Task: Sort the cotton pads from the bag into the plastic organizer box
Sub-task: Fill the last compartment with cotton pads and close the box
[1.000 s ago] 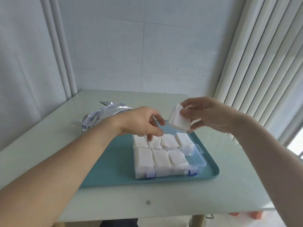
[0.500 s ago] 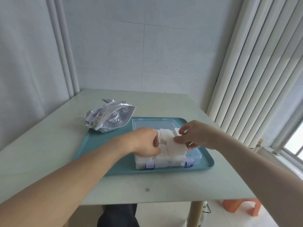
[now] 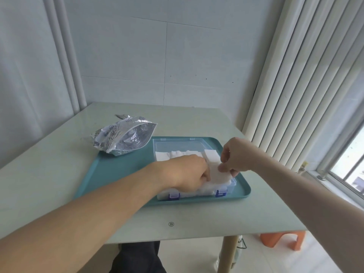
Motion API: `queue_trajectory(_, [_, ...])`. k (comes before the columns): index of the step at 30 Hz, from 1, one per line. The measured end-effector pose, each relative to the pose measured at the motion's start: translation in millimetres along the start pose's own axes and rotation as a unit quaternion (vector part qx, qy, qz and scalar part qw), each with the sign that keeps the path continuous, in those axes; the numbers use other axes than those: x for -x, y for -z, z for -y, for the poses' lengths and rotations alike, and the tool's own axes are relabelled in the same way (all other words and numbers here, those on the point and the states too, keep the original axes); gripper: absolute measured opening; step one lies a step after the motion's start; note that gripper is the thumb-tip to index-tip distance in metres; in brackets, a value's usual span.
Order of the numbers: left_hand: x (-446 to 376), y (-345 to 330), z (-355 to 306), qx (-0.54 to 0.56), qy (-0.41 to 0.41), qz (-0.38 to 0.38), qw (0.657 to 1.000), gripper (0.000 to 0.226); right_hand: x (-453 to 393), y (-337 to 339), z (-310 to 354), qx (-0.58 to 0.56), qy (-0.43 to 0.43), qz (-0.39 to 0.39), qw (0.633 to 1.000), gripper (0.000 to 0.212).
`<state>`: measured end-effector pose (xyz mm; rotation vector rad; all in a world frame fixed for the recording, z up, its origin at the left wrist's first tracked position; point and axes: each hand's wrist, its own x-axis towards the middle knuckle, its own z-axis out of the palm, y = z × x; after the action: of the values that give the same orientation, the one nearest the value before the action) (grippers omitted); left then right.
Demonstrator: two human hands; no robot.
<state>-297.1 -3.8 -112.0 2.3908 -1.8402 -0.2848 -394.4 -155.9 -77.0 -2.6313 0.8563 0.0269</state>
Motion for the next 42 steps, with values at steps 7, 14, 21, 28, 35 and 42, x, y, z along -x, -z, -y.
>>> queue_trajectory(7, [-0.9, 4.6, 1.2, 0.000, 0.013, 0.035, 0.999, 0.045, 5.4, -10.2, 17.8, 0.198, 0.046, -0.052, 0.978, 0.021])
queue_trajectory(14, [7.0, 12.9, 0.5, 0.036, 0.015, 0.034, 0.999, 0.046, -0.6, -24.4, 13.5, 0.246, 0.055, -0.023, 0.967, 0.030])
queue_trajectory(21, [20.5, 35.8, 2.4, 0.176, 0.023, -0.060, 0.982, 0.033, 3.5, -21.7, 6.2, 0.251, 0.093, -0.097, 0.958, 0.031])
queue_trajectory(28, [49.5, 61.5, 47.4, 0.062, 0.132, -0.022, 0.989, 0.014, 8.1, -18.4, 2.4, 0.209, 0.139, 0.031, 0.967, 0.016])
queue_trajectory(35, [58.0, 45.7, 46.5, -0.003, 0.244, 0.087, 0.966, 0.046, 12.9, -6.0, 27.9, 0.284, 0.093, 0.082, 0.951, 0.022])
queue_trajectory(42, [56.6, 37.8, 47.5, 0.041, 0.247, 0.046, 0.967, 0.040, 24.3, -22.1, 78.4, 0.017, 0.137, 0.012, 0.990, 0.025])
